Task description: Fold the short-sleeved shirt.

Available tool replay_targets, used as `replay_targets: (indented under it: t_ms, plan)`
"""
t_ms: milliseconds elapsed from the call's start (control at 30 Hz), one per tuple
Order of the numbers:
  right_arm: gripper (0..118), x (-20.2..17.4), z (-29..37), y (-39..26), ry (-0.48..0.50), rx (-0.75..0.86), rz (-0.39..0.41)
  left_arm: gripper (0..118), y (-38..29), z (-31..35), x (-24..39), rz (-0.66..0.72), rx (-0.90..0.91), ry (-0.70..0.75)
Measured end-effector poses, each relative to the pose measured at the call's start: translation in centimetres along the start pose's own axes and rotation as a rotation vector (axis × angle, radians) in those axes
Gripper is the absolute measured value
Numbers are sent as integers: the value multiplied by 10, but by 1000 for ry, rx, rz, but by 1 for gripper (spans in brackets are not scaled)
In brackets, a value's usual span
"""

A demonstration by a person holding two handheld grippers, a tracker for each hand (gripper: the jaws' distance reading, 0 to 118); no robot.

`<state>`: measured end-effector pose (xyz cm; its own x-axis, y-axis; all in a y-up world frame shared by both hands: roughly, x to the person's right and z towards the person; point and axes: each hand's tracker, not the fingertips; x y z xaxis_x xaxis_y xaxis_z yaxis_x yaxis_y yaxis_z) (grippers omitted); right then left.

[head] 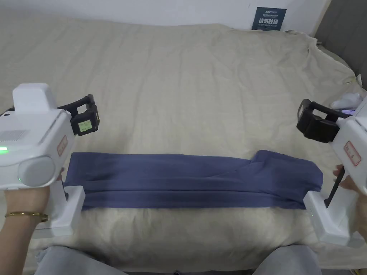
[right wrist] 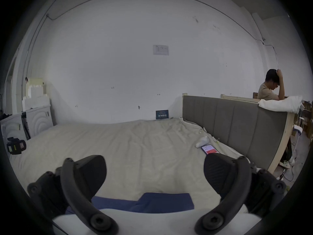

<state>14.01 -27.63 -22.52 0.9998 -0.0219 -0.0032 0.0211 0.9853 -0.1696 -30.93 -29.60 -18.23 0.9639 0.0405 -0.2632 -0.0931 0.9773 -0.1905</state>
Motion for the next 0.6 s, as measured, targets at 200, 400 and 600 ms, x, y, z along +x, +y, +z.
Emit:
replay_targets:
  t_ms: [200,400,600]
  plan:
    - [17,-10,5,-11,27,21,8,0,-16,3,3,20,-2,-1]
    - [0,-8,3,-13,56,10,-38,0,-26,4,-5,26,-36,-27]
    - [0,-16,4,-12,54,7,5,0,-26,6,-6,55,-45,-40]
